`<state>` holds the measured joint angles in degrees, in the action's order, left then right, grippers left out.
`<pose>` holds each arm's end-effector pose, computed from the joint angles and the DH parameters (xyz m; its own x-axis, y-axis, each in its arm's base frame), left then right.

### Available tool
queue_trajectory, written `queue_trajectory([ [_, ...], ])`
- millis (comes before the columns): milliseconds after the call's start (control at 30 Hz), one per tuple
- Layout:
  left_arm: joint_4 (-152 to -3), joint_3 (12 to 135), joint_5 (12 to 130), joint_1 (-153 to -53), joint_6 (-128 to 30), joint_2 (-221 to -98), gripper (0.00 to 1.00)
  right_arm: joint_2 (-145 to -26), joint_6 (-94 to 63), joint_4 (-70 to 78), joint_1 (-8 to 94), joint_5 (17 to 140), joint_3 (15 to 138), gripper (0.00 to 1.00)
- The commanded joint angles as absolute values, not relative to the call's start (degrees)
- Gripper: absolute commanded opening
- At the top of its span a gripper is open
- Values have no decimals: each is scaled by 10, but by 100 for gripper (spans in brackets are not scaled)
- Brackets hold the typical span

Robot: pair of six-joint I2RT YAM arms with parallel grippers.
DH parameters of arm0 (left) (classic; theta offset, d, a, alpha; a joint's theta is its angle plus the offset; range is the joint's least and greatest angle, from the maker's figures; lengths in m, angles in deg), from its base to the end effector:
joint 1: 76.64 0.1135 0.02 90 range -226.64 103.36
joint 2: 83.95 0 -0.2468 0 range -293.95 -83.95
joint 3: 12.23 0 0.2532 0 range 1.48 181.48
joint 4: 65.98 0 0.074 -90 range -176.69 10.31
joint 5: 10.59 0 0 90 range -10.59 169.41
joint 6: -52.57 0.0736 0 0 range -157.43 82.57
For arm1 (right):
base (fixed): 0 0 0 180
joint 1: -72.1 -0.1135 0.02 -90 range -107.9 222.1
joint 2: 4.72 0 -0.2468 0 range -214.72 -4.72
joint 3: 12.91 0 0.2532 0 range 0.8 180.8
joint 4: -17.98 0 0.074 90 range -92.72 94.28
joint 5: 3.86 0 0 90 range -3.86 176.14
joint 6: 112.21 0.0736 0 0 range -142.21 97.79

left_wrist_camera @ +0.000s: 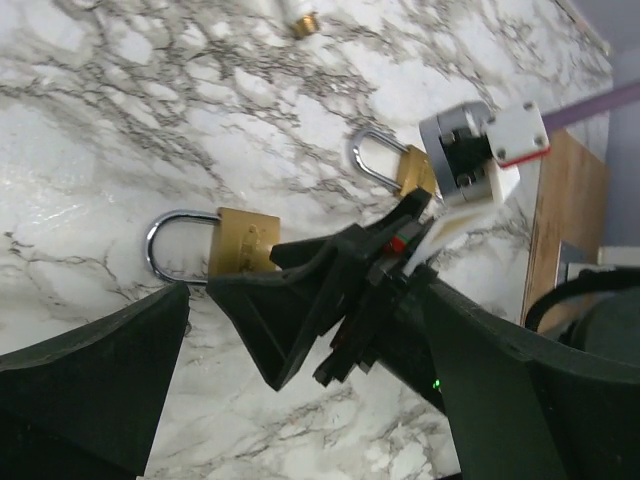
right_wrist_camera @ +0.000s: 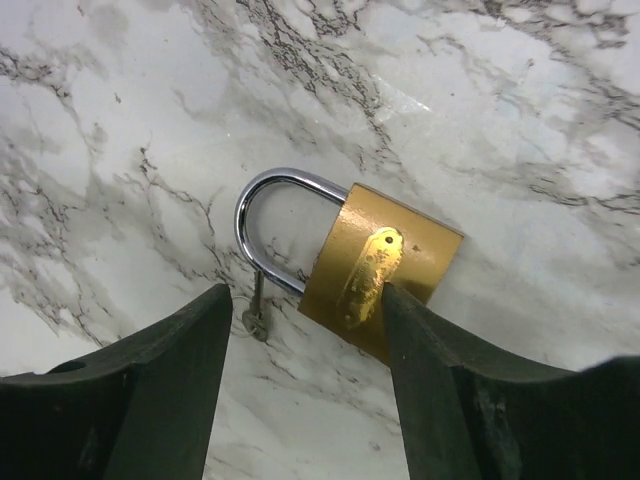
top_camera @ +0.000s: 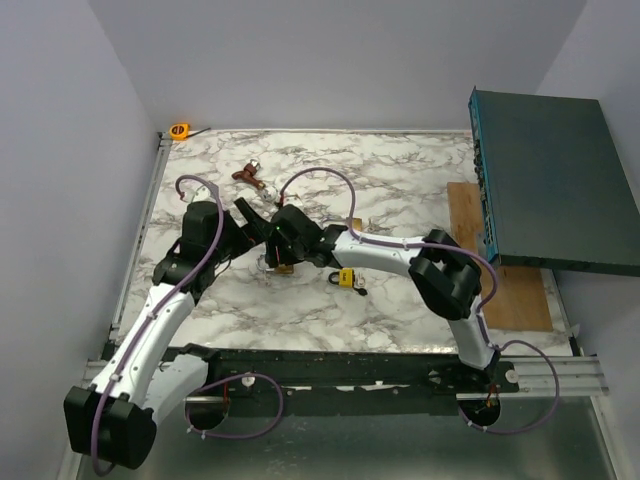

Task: Lock with the key
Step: Place the key at the center of the board, then reset both arms

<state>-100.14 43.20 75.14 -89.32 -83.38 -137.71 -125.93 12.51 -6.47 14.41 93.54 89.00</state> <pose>0.2442 -0.0606 0.2408 -0.5657 -0.6074 -0.5577 -0.1819 0.7516 -0.6340 0.2715 0.4116 0.1393 -0.7528 -0.1337 -0.6445 -0.4375 0.8332 0.3382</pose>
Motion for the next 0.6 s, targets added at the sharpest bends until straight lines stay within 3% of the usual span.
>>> queue_trajectory([
  [0, -1076, 483, 784, -944, -773, -1326, 98, -1167, 127, -77, 141, 978, 871, 68],
  [133, -1119, 533, 764, -971, -743, -1300, 99, -1085, 126, -89, 141, 1002, 838, 79],
  [200, -1133, 561, 750, -994, -721, -1289, 98, -1040, 125, -99, 141, 1012, 824, 100],
  [567, -1215, 740, 785, -1156, -658, -1330, 98, -856, 130, -141, 141, 1041, 795, 100],
])
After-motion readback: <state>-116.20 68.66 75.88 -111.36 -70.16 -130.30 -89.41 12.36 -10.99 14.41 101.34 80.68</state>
